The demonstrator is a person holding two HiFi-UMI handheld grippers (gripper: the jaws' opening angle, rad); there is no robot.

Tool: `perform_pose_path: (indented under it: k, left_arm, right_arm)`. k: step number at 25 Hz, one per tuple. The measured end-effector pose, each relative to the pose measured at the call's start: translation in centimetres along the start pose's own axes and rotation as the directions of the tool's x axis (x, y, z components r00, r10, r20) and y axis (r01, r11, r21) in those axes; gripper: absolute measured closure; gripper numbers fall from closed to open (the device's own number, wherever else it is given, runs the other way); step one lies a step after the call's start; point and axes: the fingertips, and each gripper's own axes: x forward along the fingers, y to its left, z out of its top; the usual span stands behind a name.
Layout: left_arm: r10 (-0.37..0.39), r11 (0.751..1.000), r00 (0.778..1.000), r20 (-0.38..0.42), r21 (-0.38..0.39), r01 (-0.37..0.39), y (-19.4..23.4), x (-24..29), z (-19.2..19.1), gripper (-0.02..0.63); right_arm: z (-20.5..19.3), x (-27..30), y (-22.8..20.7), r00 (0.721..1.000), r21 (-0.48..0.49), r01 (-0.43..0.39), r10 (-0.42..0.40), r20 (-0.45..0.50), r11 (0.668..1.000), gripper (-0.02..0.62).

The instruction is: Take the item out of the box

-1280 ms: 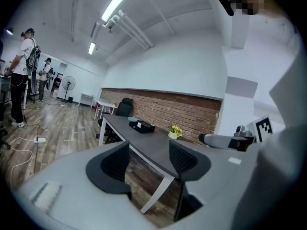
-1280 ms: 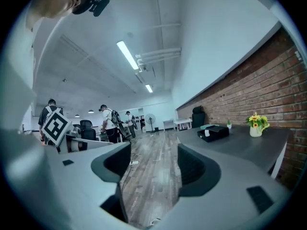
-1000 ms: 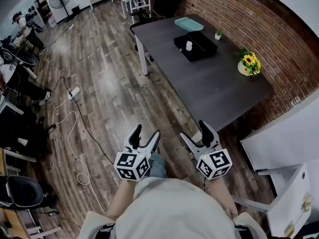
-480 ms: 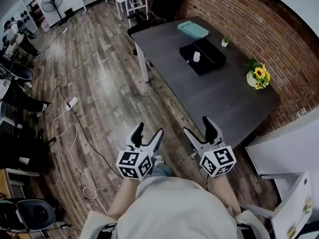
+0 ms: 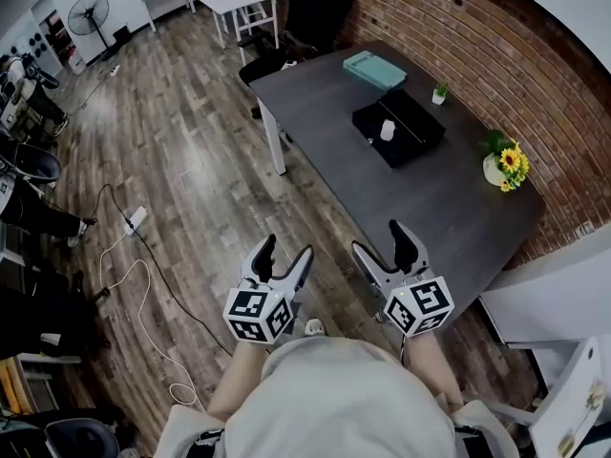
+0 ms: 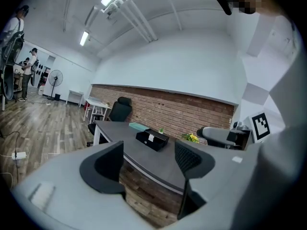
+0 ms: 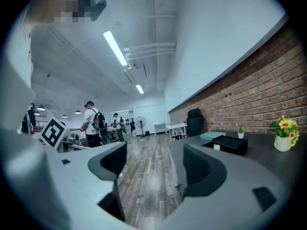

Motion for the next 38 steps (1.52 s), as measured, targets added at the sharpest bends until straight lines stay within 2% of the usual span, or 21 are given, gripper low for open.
perform_pose_path:
  k: [8,17,28,38]
  left_arm:
    - [-0.012,1.0,1.0,-0.028,-0.01,0.011,3.8,3.4,0.6,0.287]
    - [-0.036,0.999,0.998,-0.052,-0.034,0.034,6.7,9.0,1.2,0.287]
    - [-0.079,0.997,0.992,-0.101,-0.021,0.077,10.9,20.2,3.9,0.287]
    - [-0.138,0.99,0.977,-0.165,-0.019,0.136,11.5,29.5,4.7,0.287]
  right_arm:
    - [0.6,4.7,-2.8,0.998,-0.016,0.059,-0.059,-0.006,0.998,0.245]
    - [0.1,10.1,-8.2,0.992,-0.036,0.111,-0.113,-0.053,0.993,0.245]
    - [1.0,19.2,-18.6,0.977,-0.048,0.195,-0.199,-0.082,0.98,0.245]
    - [-1.9,24.5,-28.6,0.941,-0.065,0.273,-0.28,-0.19,0.96,0.245]
